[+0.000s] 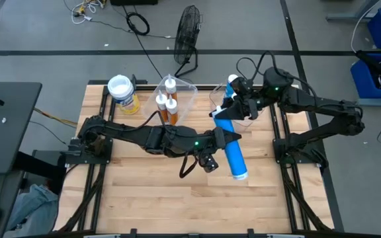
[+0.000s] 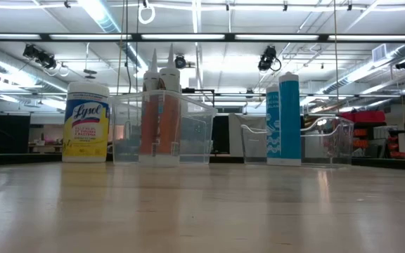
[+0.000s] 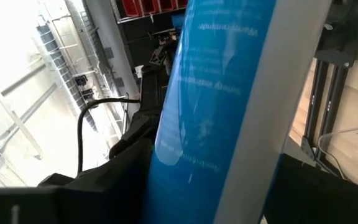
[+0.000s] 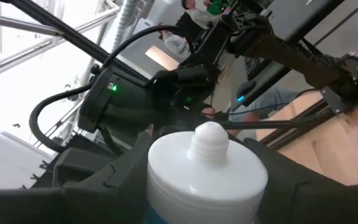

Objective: Pick & place silicon tubes, Sealant and Lysol wipes
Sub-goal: Put the blue sealant into the right transparent bin

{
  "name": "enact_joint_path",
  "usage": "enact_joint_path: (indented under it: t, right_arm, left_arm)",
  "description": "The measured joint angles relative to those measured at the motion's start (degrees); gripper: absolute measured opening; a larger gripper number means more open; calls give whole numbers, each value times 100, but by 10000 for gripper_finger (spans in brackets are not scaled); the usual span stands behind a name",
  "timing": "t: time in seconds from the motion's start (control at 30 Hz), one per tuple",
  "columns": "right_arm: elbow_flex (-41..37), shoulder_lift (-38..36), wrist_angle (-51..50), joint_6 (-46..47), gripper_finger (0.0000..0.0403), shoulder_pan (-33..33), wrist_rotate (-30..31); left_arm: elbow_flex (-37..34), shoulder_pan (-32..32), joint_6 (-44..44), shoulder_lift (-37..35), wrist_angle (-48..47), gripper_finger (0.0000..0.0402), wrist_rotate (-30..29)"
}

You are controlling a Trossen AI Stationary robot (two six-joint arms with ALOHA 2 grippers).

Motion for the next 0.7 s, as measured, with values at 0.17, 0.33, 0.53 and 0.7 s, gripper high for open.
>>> enact_joint_path:
  t: [0.17,0.33,0.53,0.7]
  right_arm:
    - [-7,6,-2,80,217,-2,13]
    - [-9,8,2,86,222,-2,13]
    - [-28,12,16,-176,300,-2,31]
    - [-28,-1,33,-71,359,-4,-86]
  left_arm:
    - [0,0,-27,4,-10,238,-20]
    - [0,0,-44,4,-6,238,-23]
    - [18,4,-343,4,157,221,-168]
    - [24,4,-404,4,122,214,-252]
